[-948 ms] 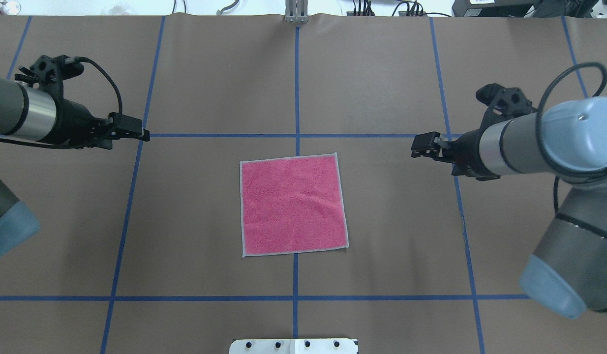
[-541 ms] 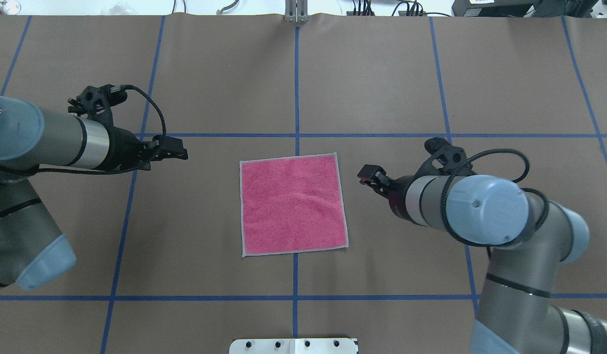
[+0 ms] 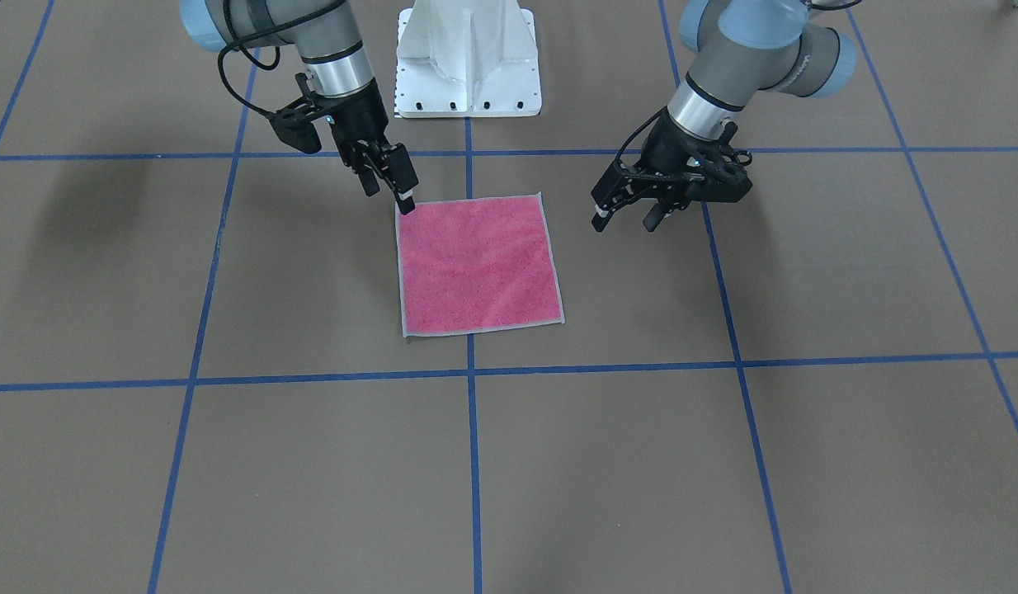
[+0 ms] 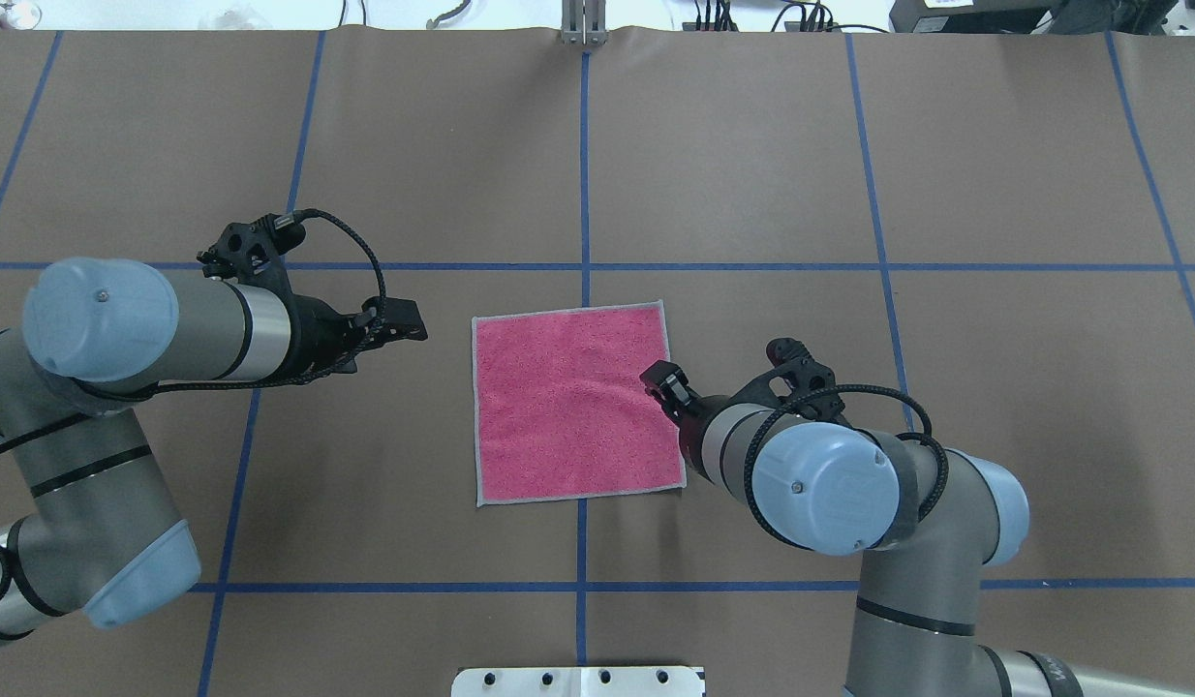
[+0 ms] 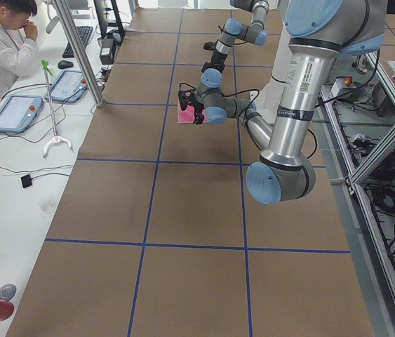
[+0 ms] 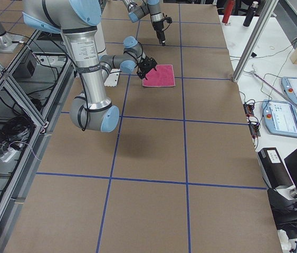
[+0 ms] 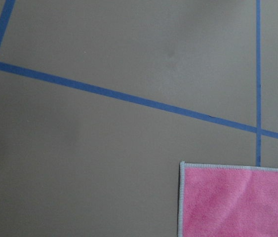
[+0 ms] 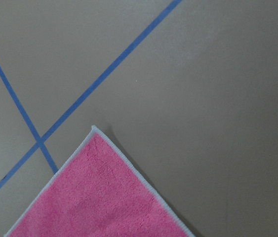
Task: Fold towel twice with both arms
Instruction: 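Move both grippers toward the near corners of the pink towel, then lower the left gripper onto the near corner while the right gripper waits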
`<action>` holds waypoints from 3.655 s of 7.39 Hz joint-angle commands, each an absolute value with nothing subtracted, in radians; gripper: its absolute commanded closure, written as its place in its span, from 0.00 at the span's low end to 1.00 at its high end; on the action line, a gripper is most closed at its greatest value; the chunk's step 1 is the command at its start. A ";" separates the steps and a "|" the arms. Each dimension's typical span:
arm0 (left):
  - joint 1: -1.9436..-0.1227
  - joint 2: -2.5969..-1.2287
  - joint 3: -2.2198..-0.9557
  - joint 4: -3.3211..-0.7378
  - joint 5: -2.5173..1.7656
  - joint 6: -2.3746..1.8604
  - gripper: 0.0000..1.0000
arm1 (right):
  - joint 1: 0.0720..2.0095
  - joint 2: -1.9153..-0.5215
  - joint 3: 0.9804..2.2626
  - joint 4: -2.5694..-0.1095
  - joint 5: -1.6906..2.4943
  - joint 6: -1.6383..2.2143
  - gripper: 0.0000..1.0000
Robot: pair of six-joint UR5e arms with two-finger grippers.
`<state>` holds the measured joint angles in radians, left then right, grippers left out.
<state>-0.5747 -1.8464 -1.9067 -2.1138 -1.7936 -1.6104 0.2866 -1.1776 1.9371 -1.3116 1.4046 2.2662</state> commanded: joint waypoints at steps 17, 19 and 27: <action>-0.560 -1.845 -1.902 -2.114 -1.779 -1.628 0.01 | 0.210 -1.164 1.851 -1.373 1.379 2.287 0.91; -0.554 -1.845 -1.902 -2.114 -1.779 -1.628 0.01 | 0.212 -1.163 1.855 -1.368 1.365 2.292 1.00; -0.299 -1.891 -1.882 -2.114 -1.545 -1.894 0.14 | 0.215 -1.161 1.859 -1.365 1.335 2.318 1.00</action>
<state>-0.3278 -1.8769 -1.8945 -2.1152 -1.5730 -1.8684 0.2147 -1.1612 1.8593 -1.3653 1.3355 2.3176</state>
